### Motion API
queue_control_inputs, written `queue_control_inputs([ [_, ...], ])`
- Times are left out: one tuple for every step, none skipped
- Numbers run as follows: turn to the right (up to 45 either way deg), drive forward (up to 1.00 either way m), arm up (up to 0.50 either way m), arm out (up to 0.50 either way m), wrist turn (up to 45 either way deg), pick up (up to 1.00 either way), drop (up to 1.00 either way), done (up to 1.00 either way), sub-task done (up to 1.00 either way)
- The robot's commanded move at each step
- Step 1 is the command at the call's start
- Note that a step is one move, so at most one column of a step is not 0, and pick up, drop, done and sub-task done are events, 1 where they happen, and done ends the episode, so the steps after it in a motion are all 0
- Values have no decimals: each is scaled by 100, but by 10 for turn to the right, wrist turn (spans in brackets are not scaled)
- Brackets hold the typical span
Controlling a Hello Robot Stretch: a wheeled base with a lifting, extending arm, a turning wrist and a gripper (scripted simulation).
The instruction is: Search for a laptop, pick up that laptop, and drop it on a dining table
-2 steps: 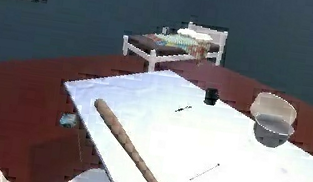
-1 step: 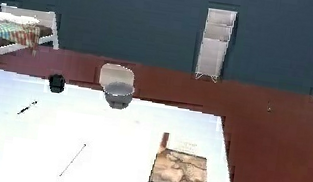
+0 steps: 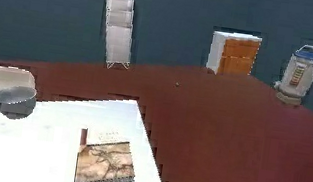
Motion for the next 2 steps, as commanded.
queue_control_inputs([
  [30,0,0,0,0,0,0,0,0],
  [-450,0,0,0,0,0,0,0,0],
])
